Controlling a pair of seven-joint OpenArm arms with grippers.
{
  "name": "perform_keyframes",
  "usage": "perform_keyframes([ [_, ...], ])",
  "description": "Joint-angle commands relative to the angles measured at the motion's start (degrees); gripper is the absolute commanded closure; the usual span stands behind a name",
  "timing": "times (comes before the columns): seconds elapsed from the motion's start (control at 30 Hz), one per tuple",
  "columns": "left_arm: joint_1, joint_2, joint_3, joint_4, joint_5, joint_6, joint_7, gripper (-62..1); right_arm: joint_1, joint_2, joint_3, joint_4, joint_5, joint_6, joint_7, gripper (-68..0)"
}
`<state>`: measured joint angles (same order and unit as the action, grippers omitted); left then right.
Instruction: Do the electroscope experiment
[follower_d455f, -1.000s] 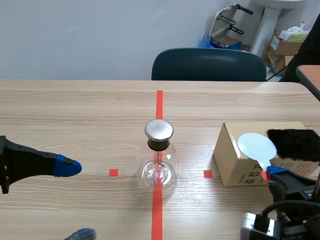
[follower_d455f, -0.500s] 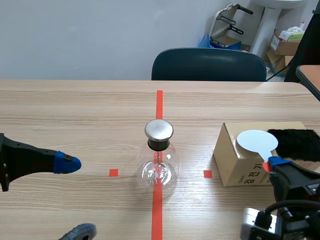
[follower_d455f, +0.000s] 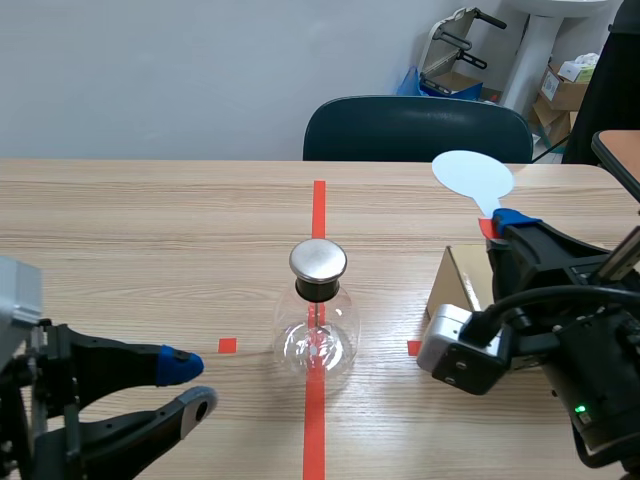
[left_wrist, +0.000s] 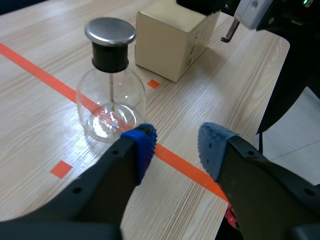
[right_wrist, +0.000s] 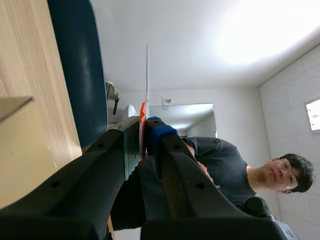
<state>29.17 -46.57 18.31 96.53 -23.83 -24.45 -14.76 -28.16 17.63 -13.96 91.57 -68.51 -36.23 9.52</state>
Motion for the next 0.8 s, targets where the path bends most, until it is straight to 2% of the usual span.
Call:
perform_keyframes([
  [0.0, -2.29, 0.94, 1.14, -0.46, -0.39, -0.02, -0.63, -16.9, 0.59, 0.33, -0.52, 0.74, -0.07, -0.55, -0.48, -1.5],
  [0.2, -10.49, 5.03, 6.97, -7.13, -0.42, 4.94, -0.59, -3.5, 2.12, 0.31, -5.90, 0.74, -2.67, -0.42, -3.74, -1.5],
  [0.4, -16.76, 9.44, 10.29, -13.70, -0.39, 6.05, 0.72, -3.0, 4.15, 0.31, -11.69, 0.46, -6.82, -0.17, -9.92, -1.5],
  [0.57, -21.33, 12.94, 13.09, -19.71, 0.87, 7.89, 0.87, -3.0, 4.20, 0.31, -13.86, -1.14, -10.27, -0.17, -12.02, -1.5],
  [0.7, -24.48, 15.63, 15.15, -24.46, 2.25, 10.21, 0.85, -3.0, 4.20, 0.28, -13.88, -2.49, -11.02, -0.17, -12.20, -1.5],
  [0.77, -25.90, 16.74, 15.89, -26.75, 2.25, 10.25, 0.81, -3.0, 4.22, 0.31, -13.86, -2.86, -11.26, -0.15, -12.37, -1.5],
])
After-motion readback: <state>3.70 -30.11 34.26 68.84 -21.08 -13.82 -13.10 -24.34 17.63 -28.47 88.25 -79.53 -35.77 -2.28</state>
